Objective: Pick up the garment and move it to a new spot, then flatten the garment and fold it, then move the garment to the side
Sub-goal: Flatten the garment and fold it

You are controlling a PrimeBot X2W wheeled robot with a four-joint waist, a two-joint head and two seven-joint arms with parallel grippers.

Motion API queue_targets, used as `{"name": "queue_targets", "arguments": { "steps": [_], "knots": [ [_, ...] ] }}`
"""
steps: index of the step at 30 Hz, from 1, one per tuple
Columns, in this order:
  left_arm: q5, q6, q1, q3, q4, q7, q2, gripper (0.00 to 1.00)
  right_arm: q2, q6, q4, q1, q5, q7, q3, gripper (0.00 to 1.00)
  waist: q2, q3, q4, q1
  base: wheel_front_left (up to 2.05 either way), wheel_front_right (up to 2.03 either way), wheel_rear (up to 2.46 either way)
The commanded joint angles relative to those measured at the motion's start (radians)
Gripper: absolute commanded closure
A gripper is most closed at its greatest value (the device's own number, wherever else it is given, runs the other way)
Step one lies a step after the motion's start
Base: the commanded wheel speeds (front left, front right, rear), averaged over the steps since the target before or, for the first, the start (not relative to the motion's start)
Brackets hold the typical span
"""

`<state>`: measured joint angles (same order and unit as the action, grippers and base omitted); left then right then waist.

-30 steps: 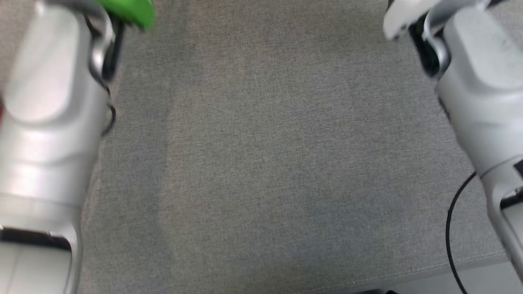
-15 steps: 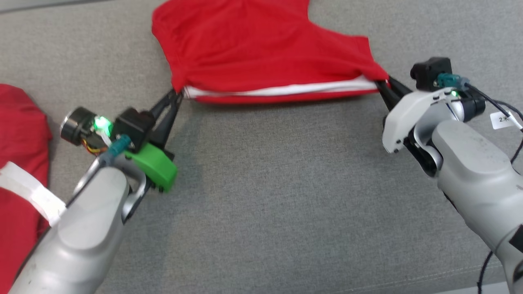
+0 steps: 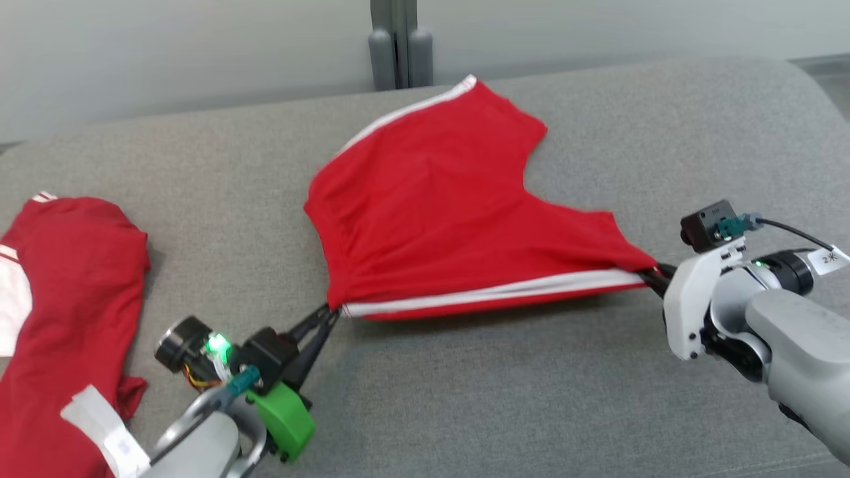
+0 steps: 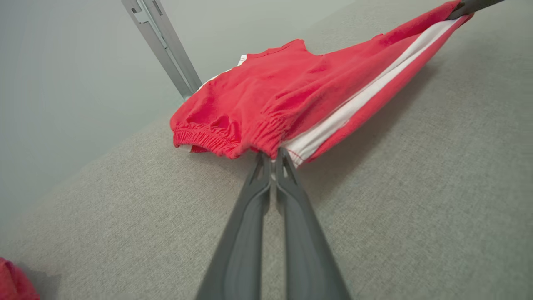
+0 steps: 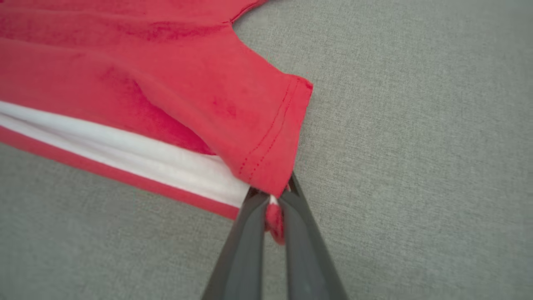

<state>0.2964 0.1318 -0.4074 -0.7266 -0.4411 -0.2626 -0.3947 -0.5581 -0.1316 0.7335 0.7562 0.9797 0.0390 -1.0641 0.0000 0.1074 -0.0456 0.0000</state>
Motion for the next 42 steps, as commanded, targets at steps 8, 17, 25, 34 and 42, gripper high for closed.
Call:
{"name": "queue_targets", "arguments": {
  "steps": [8, 17, 25, 34, 42],
  "knots": [
    [0.023, -0.003, 0.159, -0.022, 0.103, -0.003, -0.034, 1.00, -0.140, 0.002, -0.143, -0.094, 0.137, 0.118, -0.095, 1.00, 0.0000, -0.136, 0.018, 0.0000, 0.00, 0.00, 0.00],
    [0.047, -0.003, 0.248, -0.052, 0.178, -0.003, -0.054, 1.00, -0.279, 0.002, -0.306, -0.148, 0.250, 0.245, -0.129, 1.00, 0.0000, -0.169, 0.045, 0.0000, 0.00, 0.00, 0.00],
    [0.023, -0.004, 0.197, -0.010, 0.192, -0.003, -0.005, 1.00, -0.287, 0.002, -0.339, -0.062, 0.258, 0.295, -0.093, 1.00, 0.0000, -0.133, 0.093, 0.0000, 0.00, 0.00, 0.00],
    [-0.036, -0.004, 0.072, 0.030, 0.138, -0.003, 0.078, 1.00, -0.256, 0.002, -0.294, 0.107, 0.294, 0.444, -0.026, 1.00, 0.0000, -0.014, 0.161, 0.0000, 0.00, 0.00, 0.00],
    [-0.079, -0.003, -0.075, 0.005, 0.062, -0.002, 0.149, 1.00, -0.205, 0.001, -0.139, 0.276, 0.314, 0.626, 0.033, 1.00, 0.0000, 0.105, 0.227, 0.0000, 0.00, 0.00, 0.00]
  ]
}}
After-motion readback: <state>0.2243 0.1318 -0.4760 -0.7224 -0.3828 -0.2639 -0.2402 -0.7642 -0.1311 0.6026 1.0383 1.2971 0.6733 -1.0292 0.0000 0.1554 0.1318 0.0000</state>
